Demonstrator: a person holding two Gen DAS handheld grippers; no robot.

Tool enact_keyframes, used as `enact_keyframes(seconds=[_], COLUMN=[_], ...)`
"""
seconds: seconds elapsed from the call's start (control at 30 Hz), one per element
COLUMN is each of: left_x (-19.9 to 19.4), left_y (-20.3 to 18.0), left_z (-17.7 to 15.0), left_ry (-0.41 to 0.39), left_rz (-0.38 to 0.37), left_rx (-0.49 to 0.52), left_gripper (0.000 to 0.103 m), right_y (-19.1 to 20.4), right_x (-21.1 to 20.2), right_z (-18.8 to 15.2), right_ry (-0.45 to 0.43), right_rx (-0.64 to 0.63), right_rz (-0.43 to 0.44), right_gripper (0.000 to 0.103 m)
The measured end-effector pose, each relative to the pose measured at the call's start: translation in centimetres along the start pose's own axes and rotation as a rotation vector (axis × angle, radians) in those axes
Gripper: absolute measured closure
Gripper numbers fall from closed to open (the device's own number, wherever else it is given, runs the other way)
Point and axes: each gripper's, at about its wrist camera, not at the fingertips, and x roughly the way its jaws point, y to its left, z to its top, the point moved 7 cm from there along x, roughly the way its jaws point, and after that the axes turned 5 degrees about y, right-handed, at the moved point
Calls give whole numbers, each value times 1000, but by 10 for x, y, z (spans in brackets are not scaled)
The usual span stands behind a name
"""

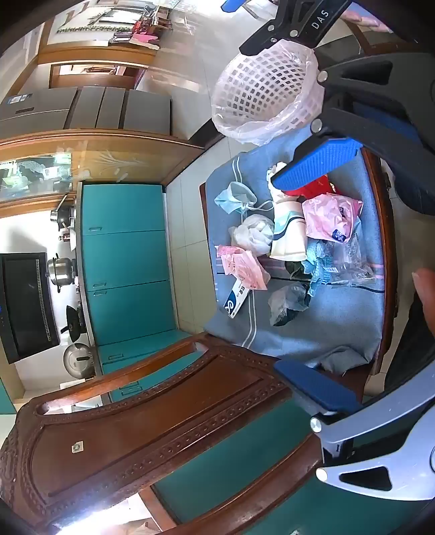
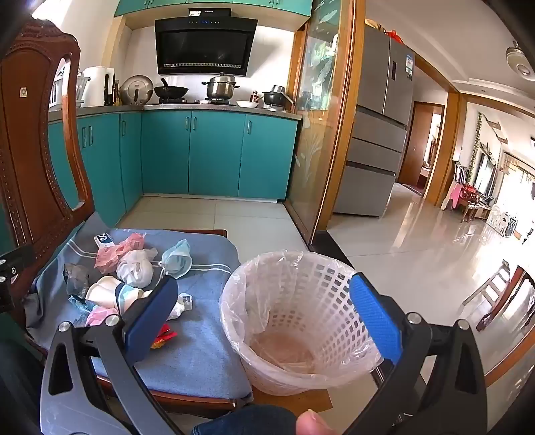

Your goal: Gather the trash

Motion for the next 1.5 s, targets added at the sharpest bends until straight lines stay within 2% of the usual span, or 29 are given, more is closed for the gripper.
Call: enact_keyframes(seconds=[0.37,0.63,1.5], left_x=[3,-3,4], left_y=[-2,1,5], left_z=[8,1,-3], left_ry=[9,-7,20], left_rz=[1,5,2], left_rx=[9,2,-3], left_gripper=[2,2,2], right_y=[-1,1,1], right_x=[0,-3,4], right_z=[-1,-1,-3], right_ry=[-6,-4,6], right_rx=[4,8,2], right_rz=[-4,-3,2], right_gripper=[3,3,3])
